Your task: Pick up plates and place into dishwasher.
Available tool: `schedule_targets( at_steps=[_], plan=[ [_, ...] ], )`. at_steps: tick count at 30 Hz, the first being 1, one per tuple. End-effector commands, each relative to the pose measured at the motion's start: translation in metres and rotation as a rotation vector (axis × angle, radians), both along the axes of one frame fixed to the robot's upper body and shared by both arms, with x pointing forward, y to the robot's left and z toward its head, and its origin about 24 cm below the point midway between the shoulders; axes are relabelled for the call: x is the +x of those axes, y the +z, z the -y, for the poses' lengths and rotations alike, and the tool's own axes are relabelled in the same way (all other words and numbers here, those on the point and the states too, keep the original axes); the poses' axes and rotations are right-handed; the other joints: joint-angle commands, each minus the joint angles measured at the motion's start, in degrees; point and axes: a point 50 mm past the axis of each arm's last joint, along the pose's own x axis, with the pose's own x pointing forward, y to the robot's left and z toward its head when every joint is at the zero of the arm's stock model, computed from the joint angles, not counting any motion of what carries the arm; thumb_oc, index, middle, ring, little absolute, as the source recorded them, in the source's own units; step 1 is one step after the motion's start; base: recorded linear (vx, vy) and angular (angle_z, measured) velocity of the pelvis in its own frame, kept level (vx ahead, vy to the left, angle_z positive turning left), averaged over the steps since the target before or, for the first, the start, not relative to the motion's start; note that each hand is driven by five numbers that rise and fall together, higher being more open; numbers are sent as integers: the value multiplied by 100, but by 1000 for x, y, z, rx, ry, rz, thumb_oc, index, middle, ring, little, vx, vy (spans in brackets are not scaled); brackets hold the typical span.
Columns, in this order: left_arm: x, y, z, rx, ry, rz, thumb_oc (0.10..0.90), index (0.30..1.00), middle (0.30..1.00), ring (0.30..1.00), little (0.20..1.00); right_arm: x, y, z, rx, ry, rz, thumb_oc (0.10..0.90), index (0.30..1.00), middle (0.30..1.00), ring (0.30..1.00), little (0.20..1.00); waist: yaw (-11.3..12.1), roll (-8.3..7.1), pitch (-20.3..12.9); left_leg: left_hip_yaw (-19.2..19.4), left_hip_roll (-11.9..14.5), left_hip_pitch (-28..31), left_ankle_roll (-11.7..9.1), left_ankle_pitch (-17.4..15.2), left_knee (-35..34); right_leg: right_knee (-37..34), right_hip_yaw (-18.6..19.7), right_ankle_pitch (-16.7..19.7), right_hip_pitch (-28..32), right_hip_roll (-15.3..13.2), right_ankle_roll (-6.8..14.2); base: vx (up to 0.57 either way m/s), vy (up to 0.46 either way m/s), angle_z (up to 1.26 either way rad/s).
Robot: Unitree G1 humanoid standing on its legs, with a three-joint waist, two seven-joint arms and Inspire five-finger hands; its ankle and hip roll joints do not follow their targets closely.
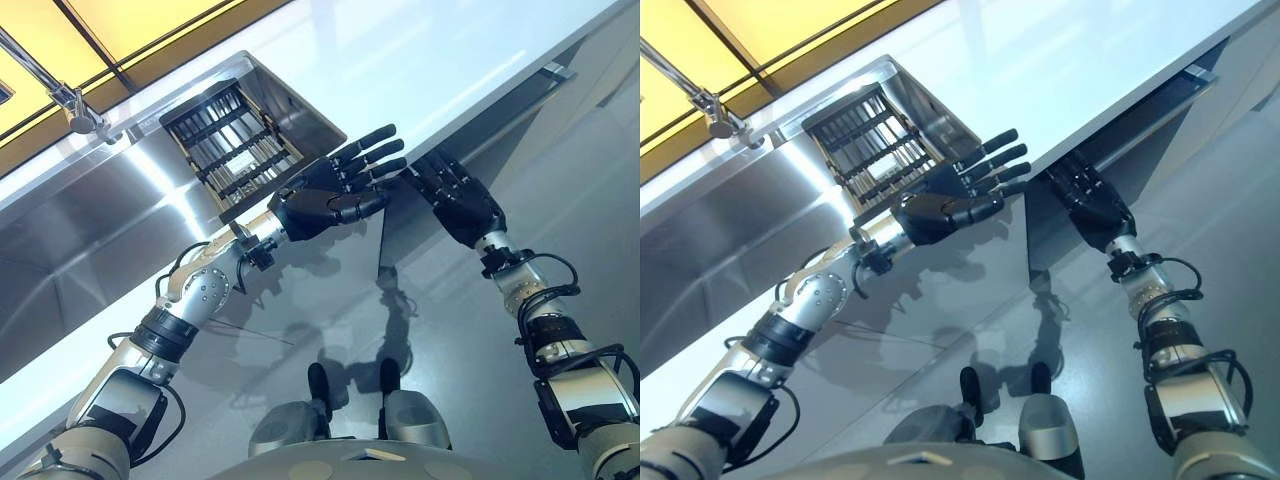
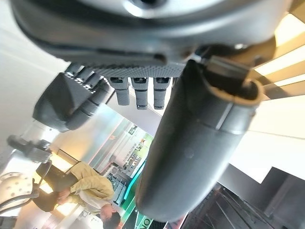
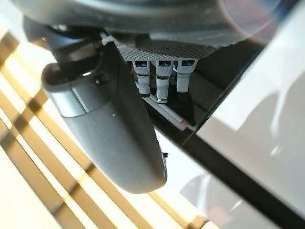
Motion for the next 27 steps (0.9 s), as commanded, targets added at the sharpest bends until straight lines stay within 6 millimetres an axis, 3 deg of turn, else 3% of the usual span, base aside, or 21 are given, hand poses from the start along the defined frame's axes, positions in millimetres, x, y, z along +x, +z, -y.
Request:
schedule_targets(
  at_steps=[1,4,9,17,27],
  plan=[
    [-6,30,-7,-77,-13,190,800,900,900,900,900,-4,-9,-39,-82,60,84,800,900,900,900,900,284,-365,-552,173,-343,314,148,-724,101,572,495,-608,-138,82,364,-19,17,14],
    [-13,23,-13,-55,21,201,800,900,900,900,900,-41,-43,-47,-58,32,34,800,900,900,900,900,216,-375,-602,177,-347,339,172,-710,53,559,518,-611,-124,109,385,-13,15,22],
    [-34,6,-19,40,8,198,800,900,900,900,900,-87,-79,-69,18,-3,-74,800,900,900,900,900,122,-376,-670,165,-356,338,191,-671,40,499,494,-586,-89,128,402,-12,-8,15],
    [-64,-30,-27,239,-102,181,800,900,900,900,900,-114,-94,-74,202,-133,-166,800,900,900,900,900,144,-284,-664,16,-408,291,215,-627,40,502,369,-606,-72,133,382,-34,0,8],
    [-75,-52,-57,512,41,296,800,900,900,900,900,-130,-117,-76,221,-121,-307,800,900,900,900,900,484,-317,-701,-275,-418,167,143,-571,140,435,66,-610,-34,77,330,-54,-20,24]
  ],
)
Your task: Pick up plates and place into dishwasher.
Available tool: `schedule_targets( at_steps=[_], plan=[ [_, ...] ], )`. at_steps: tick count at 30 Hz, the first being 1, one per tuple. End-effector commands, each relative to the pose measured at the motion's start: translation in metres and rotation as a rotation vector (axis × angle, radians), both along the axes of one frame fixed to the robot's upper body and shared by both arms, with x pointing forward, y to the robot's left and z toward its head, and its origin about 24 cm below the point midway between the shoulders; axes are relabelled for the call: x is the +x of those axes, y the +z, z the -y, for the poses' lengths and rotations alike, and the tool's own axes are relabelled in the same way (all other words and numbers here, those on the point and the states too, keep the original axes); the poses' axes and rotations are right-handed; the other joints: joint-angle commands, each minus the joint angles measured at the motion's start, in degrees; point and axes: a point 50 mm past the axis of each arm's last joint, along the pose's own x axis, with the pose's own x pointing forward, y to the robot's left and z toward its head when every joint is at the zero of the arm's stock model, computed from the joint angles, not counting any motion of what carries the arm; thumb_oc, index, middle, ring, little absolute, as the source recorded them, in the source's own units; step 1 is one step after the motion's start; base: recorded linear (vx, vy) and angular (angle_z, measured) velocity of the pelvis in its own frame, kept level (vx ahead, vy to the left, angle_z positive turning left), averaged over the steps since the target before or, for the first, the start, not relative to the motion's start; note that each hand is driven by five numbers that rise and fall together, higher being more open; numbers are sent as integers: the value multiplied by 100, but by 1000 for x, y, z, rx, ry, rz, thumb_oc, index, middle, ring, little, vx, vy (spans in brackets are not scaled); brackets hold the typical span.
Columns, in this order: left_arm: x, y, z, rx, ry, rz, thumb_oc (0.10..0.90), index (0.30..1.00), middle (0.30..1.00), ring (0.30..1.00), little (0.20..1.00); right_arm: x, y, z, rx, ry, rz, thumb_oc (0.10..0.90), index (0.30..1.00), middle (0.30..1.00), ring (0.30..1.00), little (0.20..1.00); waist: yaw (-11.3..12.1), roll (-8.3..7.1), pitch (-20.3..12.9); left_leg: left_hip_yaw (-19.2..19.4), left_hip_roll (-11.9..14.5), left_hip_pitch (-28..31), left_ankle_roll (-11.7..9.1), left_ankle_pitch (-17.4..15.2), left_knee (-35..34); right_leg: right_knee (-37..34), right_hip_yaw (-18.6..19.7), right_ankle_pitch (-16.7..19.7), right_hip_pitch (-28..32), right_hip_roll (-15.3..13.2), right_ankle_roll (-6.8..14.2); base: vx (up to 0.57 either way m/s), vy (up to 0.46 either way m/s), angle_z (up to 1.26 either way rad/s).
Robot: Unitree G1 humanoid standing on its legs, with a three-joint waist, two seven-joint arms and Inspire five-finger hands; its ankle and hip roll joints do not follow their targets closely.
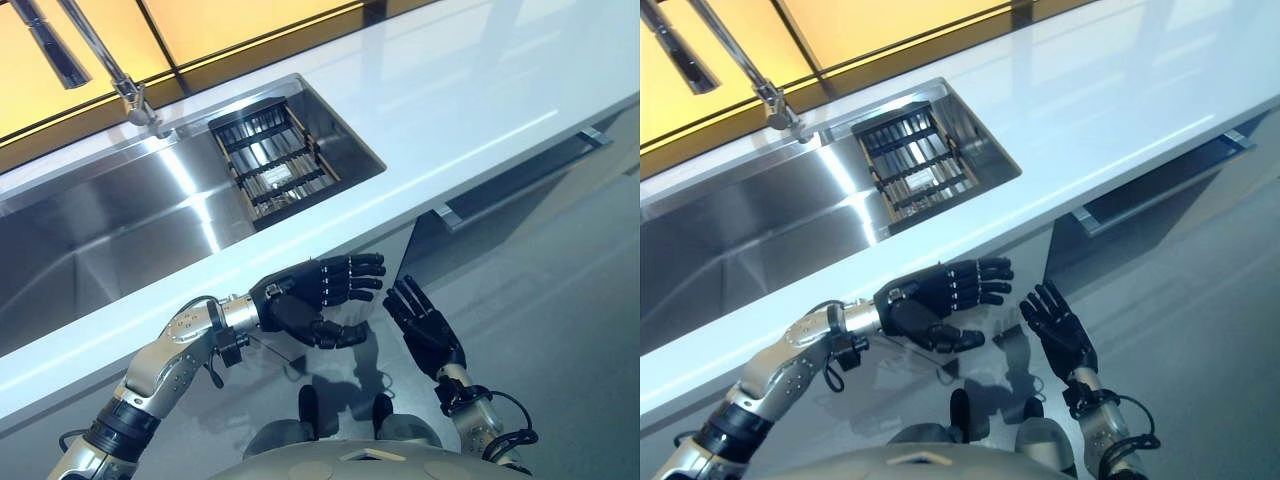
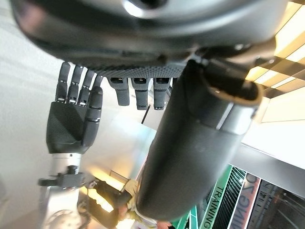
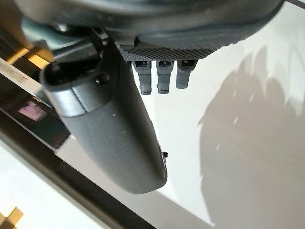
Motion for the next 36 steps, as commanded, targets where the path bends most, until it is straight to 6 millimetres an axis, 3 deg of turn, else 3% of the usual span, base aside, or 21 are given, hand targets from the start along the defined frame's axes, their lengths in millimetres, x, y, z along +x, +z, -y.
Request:
schedule_targets(
  at_steps=[1,6,9,10,11,13,14,15,18,19,20,21,22,23,27,28,30,36],
  plan=[
    [8,24,-26,121,84,277,800,900,900,900,900,17,12,-10,9,54,98,800,900,900,900,900,337,-245,-242,434,-289,300,133,-648,197,400,23,-281,-232,47,211,-47,-36,46],
    [6,8,-41,288,175,331,800,900,900,900,900,15,2,-1,-7,65,25,800,900,900,900,900,533,-264,-251,272,-324,185,61,-508,119,256,-124,-197,-207,52,237,-67,-28,40],
    [6,-12,-51,301,283,273,800,900,900,900,900,15,-4,8,-48,42,-16,800,900,900,900,900,588,-333,-260,605,-397,36,44,-757,610,223,-338,-206,-230,-21,217,-131,27,55],
    [7,-34,-56,349,351,249,800,900,900,900,900,15,-9,16,-76,23,-52,800,900,900,900,900,636,-426,-215,819,-479,-172,45,-1049,1276,288,-471,-192,-251,-143,208,-134,47,55],
    [5,-45,-60,385,378,234,800,900,900,900,900,14,-12,17,-81,15,-74,800,900,900,900,900,641,-459,-226,897,-486,-226,52,-1101,1357,335,-534,-178,-298,-176,217,-140,69,63],
    [-1,-72,-66,485,404,208,800,900,900,900,900,10,-20,22,-91,-2,-130,800,900,900,900,900,614,-424,-224,1146,-381,-72,62,-1031,999,421,-646,-200,-333,-129,257,-61,80,64],
    [-1,-75,-67,505,399,211,800,900,900,900,900,10,-21,22,-94,-2,-136,800,900,900,900,900,605,-420,-237,1164,-372,-62,65,-984,918,424,-661,-192,-352,-122,261,-22,93,105],
    [-7,-96,-66,596,397,210,800,900,900,900,900,7,-28,21,-119,15,-191,800,900,900,900,900,575,-399,-255,1121,-343,87,91,-851,568,487,-609,-239,-382,-59,280,-12,72,108],
    [-14,-116,-61,681,374,200,800,900,900,900,900,1,-36,20,-167,32,-264,800,900,900,900,900,542,-392,-322,1000,-371,143,148,-770,319,540,-478,-294,-451,20,271,1,64,49],
    [-20,-131,-59,738,360,155,800,900,900,900,900,-6,-43,23,-191,25,-335,800,900,900,900,900,501,-384,-349,904,-383,201,185,-757,207,597,-340,-359,-463,67,261,14,30,8],
    [-20,-131,-59,738,360,155,800,900,900,900,900,-6,-43,23,-191,25,-335,800,900,900,900,900,501,-384,-349,904,-383,201,185,-757,207,597,-340,-359,-463,67,261,54,67,35],
    [-44,-170,-61,858,339,-41,800,900,900,900,900,-31,-58,31,-194,-36,-505,800,900,900,900,900,305,-386,-443,609,-413,219,286,-802,234,713,296,-455,-535,201,188,51,46,40],
    [-46,-175,-62,883,341,-94,800,900,900,900,900,-34,-60,32,-204,-39,-534,800,900,900,900,900,281,-387,-452,574,-414,224,295,-816,249,716,357,-464,-529,212,180,75,46,86],
    [-68,-194,-68,980,348,-237,800,900,900,900,900,-47,-67,34,-270,-4,-631,800,900,900,900,900,244,-441,-488,567,-425,250,294,-859,278,611,335,-450,-444,204,178,40,3,78],
    [-95,-210,-79,1062,411,-447,800,900,900,900,900,-59,-73,31,-354,83,-729,800,900,900,900,900,244,-500,-520,589,-423,283,276,-876,274,536,256,-421,-378,175,200,29,-14,30],
    [-118,-218,-91,1097,533,-635,800,900,900,900,900,-67,-76,29,-356,119,-756,800,900,900,900,900,259,-540,-552,555,-425,298,269,-871,249,509,240,-414,-354,176,211,45,-31,-14],
    [-126,-220,-95,1069,646,-734,800,900,900,900,900,-69,-77,25,-343,129,-755,800,900,900,900,900,269,-568,-562,523,-434,305,277,-880,228,494,249,-423,-349,176,209,28,-23,-13],
    [-124,-220,-92,971,812,-759,800,900,900,900,900,-75,-79,21,-375,166,-774,800,900,900,900,900,312,-613,-503,520,-437,216,277,-885,257,543,256,-438,-432,157,190,-10,-3,0]
  ],
)
